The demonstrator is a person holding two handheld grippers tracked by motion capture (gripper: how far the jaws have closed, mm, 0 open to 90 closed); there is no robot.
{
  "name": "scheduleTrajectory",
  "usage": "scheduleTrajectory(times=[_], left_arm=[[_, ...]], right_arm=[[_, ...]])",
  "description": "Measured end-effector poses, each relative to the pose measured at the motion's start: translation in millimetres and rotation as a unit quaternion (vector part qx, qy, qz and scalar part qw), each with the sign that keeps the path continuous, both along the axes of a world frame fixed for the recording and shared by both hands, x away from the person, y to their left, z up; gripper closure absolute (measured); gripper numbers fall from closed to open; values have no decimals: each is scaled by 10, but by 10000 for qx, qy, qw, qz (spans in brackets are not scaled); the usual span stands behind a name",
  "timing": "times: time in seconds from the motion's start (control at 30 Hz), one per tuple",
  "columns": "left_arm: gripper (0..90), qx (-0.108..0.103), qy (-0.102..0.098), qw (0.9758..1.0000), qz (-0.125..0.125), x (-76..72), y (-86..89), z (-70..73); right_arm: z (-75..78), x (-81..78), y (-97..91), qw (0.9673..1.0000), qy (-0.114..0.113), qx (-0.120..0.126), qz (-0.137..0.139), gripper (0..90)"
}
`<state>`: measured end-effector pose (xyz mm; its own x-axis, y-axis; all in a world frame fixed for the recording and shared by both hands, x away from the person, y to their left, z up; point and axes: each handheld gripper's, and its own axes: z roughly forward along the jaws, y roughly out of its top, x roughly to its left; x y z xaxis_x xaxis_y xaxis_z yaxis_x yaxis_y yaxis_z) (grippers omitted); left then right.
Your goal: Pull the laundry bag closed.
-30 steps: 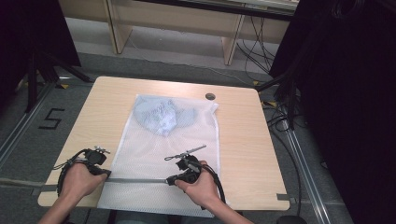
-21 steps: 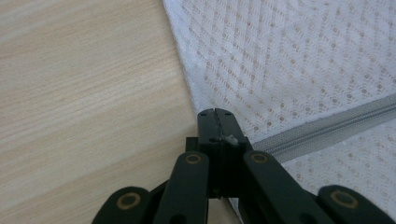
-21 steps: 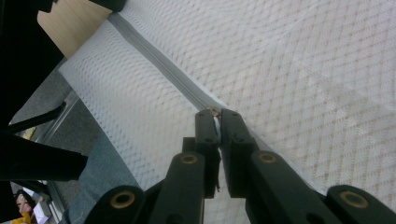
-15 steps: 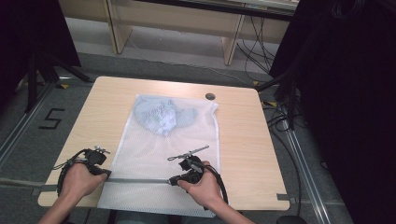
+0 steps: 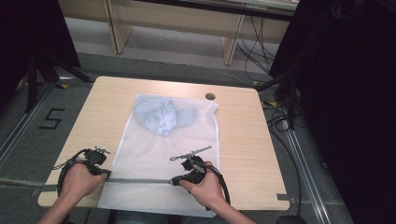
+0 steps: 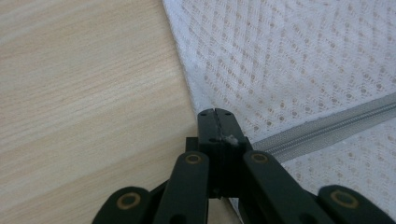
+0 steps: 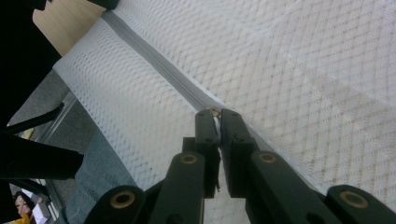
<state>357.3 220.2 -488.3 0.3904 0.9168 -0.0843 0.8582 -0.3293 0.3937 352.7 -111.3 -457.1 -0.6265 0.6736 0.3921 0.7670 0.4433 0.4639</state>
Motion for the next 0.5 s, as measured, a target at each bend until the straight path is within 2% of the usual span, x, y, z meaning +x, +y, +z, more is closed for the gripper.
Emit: scheduleTrajectory(times=[0.03, 0.07, 0.1, 0.13, 0.17, 0.2, 0.4, 0.43, 0.5], left_arm=[[900, -6, 2, 10000, 8, 0, -1, -1], [900, 0, -2, 10000, 3, 1, -2, 0], [900, 0, -2, 10000, 3, 1, -2, 0], [900, 20, -7, 10000, -23, 3, -1, 1], [900, 21, -17, 10000, -56, 5, 5, -2], [900, -6, -31, 10000, -22, 3, -1, -5], [900, 35, -9, 10000, -70, 5, 7, 0], [900, 16, -13, 10000, -13, 2, -2, 0], [900, 16, -13, 10000, -11, 1, -2, 0]], right_arm=[[0, -3, -7, 10000, -27, -46, -46, 871], [16, -25, -12, 9997, 164, -52, -191, 871], [16, -25, -12, 9997, 164, -52, -191, 871], [6, -16, -23, 9998, 55, -54, -159, 871], [6, -12, -35, 9999, 71, -42, -120, 871], [17, -20, -39, 9996, 137, -81, -225, 871], [19, -10, -72, 9998, 54, -56, -163, 871], [27, -15, -74, 9997, 138, -76, -211, 871], [25, -16, -83, 9997, 119, -90, -217, 871]])
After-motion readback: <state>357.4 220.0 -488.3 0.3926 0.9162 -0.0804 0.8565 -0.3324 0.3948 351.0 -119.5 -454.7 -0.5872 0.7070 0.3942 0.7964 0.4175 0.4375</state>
